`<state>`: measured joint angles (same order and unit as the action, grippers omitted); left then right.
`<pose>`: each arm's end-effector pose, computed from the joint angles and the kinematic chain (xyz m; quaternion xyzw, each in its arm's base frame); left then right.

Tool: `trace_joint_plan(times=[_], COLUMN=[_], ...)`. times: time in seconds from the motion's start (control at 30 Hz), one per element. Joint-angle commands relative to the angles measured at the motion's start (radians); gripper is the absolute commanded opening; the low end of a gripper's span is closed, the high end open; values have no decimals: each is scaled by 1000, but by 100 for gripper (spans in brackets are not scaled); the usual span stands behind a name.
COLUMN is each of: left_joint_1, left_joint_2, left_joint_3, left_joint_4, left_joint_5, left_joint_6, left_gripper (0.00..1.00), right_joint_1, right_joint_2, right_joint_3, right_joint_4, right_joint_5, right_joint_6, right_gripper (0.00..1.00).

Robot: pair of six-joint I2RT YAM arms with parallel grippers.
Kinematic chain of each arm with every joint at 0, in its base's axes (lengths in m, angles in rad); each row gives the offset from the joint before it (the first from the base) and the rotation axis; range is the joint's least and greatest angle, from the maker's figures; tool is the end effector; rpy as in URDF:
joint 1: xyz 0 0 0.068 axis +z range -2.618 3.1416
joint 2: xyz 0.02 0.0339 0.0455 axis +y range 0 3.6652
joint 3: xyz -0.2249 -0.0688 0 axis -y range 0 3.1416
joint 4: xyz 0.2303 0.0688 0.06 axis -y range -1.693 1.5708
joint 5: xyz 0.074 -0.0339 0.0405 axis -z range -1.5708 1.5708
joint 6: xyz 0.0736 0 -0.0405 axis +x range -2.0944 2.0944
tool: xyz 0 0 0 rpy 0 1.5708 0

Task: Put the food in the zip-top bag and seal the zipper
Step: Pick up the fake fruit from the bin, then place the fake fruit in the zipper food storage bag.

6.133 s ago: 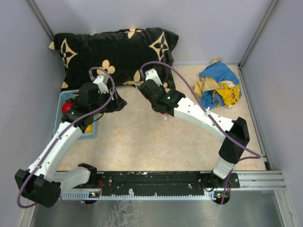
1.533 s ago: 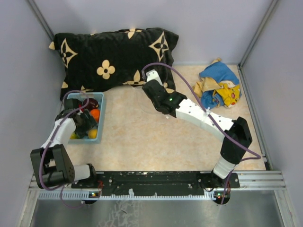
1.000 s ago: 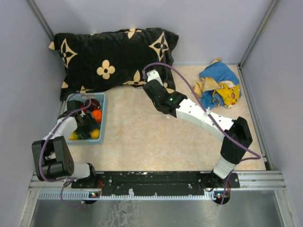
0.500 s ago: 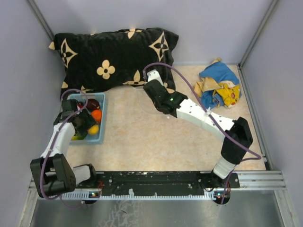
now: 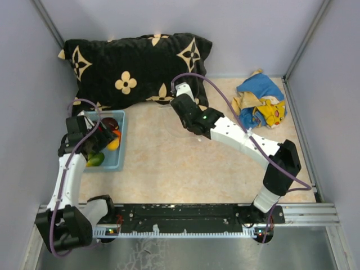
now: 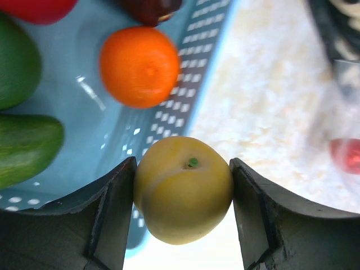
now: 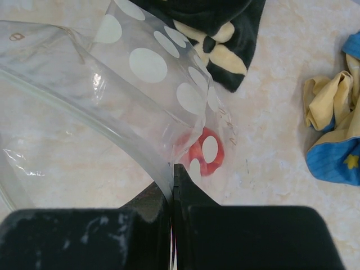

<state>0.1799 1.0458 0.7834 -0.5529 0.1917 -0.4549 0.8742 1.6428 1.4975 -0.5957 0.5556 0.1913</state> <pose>0.2441 0.0301 0.1999 -0.2552 0.8900 -0.1384 0.3515 0.2694 0.2616 0.2717 -0.1905 0.8663 -0.0193 0.4614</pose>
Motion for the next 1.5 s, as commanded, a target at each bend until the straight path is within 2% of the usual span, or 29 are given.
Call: trace_joint_plan(times=[0.0, 0.13, 0.33, 0.8, 0.9, 1.17, 1.47], left_joint_1=[-32, -99, -250, -353, -403, -586, -673], left_joint_2=[-75, -123, -147, -204, -191, -152, -83], left_joint_3=[52, 53, 37, 52, 36, -21, -70], left_joint_4=[55, 127, 259, 437, 489, 589, 628], left_joint_5=[143, 213, 207, 224, 222, 23, -136], left_joint_6=[-62, -144, -262, -415, -452, -485, -478], left_gripper=[42, 42, 42, 42, 42, 42, 46], right_joint_1=[3, 19, 41, 52, 56, 57, 58], right_joint_2=[-33, -14, 31, 71, 74, 64, 27], right_joint_3=[81, 107, 152, 172, 172, 170, 153], right_joint_4=[-1, -21, -58, -52, -36, -18, 0], right_joint_5=[-41, -62, -68, -123, -143, -168, -204], right_joint_6=[63, 112, 177, 265, 278, 288, 291], right_gripper=[0, 0, 0, 0, 0, 0, 0])
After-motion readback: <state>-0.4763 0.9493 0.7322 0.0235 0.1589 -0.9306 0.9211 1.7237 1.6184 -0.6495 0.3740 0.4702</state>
